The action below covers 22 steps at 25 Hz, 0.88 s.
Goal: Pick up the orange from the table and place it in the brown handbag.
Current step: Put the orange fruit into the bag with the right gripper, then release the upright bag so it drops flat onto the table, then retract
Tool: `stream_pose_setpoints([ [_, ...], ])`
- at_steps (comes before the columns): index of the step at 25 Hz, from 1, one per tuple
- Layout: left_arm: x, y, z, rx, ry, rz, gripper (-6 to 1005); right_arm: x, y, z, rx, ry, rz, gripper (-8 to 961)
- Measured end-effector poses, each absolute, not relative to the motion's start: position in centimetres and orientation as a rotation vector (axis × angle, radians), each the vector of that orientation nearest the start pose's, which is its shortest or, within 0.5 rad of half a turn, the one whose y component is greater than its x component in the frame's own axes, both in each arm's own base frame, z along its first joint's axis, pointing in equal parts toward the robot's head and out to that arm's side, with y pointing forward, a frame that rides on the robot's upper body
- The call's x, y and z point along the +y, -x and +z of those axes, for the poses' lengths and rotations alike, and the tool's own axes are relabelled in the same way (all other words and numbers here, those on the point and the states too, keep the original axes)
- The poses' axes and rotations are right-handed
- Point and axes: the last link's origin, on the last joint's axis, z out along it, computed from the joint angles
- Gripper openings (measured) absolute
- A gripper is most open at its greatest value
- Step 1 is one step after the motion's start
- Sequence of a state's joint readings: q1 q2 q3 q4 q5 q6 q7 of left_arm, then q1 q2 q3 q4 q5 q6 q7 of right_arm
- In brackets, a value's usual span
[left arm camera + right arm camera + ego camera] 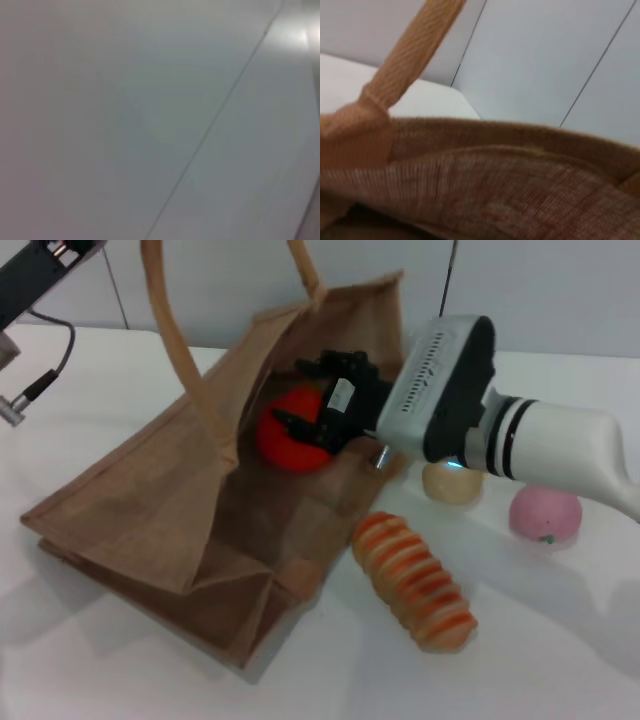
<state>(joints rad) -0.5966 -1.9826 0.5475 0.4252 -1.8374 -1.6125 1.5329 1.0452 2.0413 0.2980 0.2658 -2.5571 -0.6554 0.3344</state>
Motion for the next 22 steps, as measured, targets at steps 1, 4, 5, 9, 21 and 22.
stream_pose_setpoints([
  [1,37.5,23.3,9.7,-0.857,2.026,-1.665,113,41.6,-13.7,-12.7,-0.119,2.526,0.41,352],
  [4,37.4,24.1,9.8,-0.867,1.994,-1.644,110,41.1,-14.2,-12.3,-0.105,2.521,0.474,502],
  [5,37.4,24.3,9.8,-0.871,1.987,-1.638,117,40.9,-14.4,-12.2,-0.099,2.518,0.491,552],
  [9,37.4,25.0,9.7,-0.888,1.953,-1.613,144,40.7,-16.0,-11.3,-0.044,2.483,0.527,707],
  [21,38.1,26.6,8.9,-0.917,1.89,-1.496,224,40.9,-22.2,-5.8,0.209,2.194,0.657,707],
  [22,38.1,26.7,8.7,-0.919,1.885,-1.486,231,40.9,-22.6,-5.4,0.224,2.171,0.665,707],
])
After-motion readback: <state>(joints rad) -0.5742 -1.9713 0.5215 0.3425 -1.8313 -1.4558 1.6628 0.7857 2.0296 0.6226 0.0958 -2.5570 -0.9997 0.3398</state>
